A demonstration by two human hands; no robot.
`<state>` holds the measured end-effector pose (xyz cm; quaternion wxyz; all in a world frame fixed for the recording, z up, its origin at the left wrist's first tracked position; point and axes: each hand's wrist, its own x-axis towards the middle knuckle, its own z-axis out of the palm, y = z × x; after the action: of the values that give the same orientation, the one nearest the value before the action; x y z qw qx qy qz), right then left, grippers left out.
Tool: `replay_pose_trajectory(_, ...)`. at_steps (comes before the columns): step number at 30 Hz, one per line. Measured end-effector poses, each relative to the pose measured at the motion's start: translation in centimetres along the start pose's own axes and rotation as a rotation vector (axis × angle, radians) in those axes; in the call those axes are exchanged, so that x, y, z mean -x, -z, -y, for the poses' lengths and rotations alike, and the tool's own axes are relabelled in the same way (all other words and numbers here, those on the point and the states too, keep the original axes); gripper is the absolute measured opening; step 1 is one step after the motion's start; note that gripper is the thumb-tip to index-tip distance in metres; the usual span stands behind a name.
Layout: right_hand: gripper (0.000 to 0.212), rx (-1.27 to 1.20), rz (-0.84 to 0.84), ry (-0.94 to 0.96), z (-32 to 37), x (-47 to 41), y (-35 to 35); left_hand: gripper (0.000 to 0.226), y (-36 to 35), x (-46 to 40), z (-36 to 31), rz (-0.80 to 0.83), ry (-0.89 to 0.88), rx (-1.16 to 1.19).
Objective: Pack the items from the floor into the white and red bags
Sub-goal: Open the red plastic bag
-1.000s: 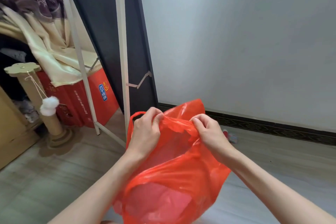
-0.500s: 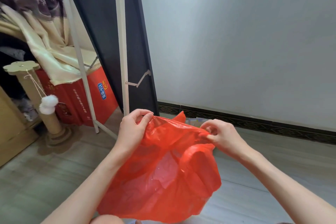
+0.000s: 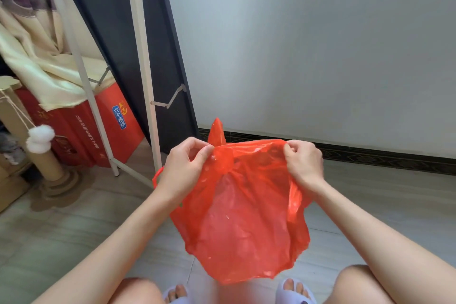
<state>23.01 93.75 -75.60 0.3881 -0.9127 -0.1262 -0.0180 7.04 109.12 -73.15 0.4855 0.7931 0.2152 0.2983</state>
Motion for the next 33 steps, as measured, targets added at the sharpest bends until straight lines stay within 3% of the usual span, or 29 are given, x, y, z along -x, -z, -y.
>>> replay_pose_trajectory(2, 0.020, -0.054, -0.058, 0.151, -0.1, -0.2, 0.9, 0.013, -0.2, 0.0, -0.3, -0.019, 0.076, 0.112)
replay_pose_trajectory(6, 0.014, -0.171, 0.122, 0.243, 0.1, -0.3, 1.5, 0.015, 0.0, -0.4, -0.2, -0.099, 0.119, 0.125)
replay_pose_trajectory(12, 0.023, -0.093, 0.100, 0.354, -0.1, 0.1, 2.0, 0.011, 1.2, -1.0, 2.1, -0.177, 0.119, -0.055)
replay_pose_trajectory(16, 0.023, -0.228, 0.279, 0.340, -0.3, 0.1, 2.3, 0.009, 1.6, -1.2, 2.7, -0.154, 0.035, -0.231)
replay_pose_trajectory(19, 0.027, -0.272, 0.405, 0.408, -0.3, 0.3, 2.8, 0.007, 1.9, -1.8, 3.4, -0.237, -0.039, -0.427)
replay_pose_trajectory(21, 0.027, -0.285, 0.429, 0.450, 0.1, 0.7, 2.7, 0.014, 1.5, -1.9, 3.6, -0.291, -0.182, -0.525)
replay_pose_trajectory(23, 0.027, -0.289, 0.444, 0.479, 0.8, 0.8, 2.5, 0.034, 0.4, -1.7, 2.8, -0.145, -0.419, -0.528)
replay_pose_trajectory(25, 0.024, -0.287, 0.484, 0.500, 1.3, 1.1, 2.2, 0.051, -1.0, -1.5, 2.0, 0.122, -0.539, -0.510)
replay_pose_trajectory(28, 0.021, -0.283, 0.497, 0.534, 1.8, 1.4, 2.1, 0.032, -2.5, -1.2, 1.7, 0.319, -0.426, -0.336)
replay_pose_trajectory(31, 0.023, -0.297, 0.483, 0.533, 1.8, 1.4, 2.2, 0.010, -3.2, -1.3, 1.4, 0.268, -0.310, -0.218)
replay_pose_trajectory(33, 0.018, -0.219, 0.464, 0.520, 1.6, 1.3, 1.9, 0.013, -3.4, -1.5, 1.3, 0.221, -0.150, -0.149)
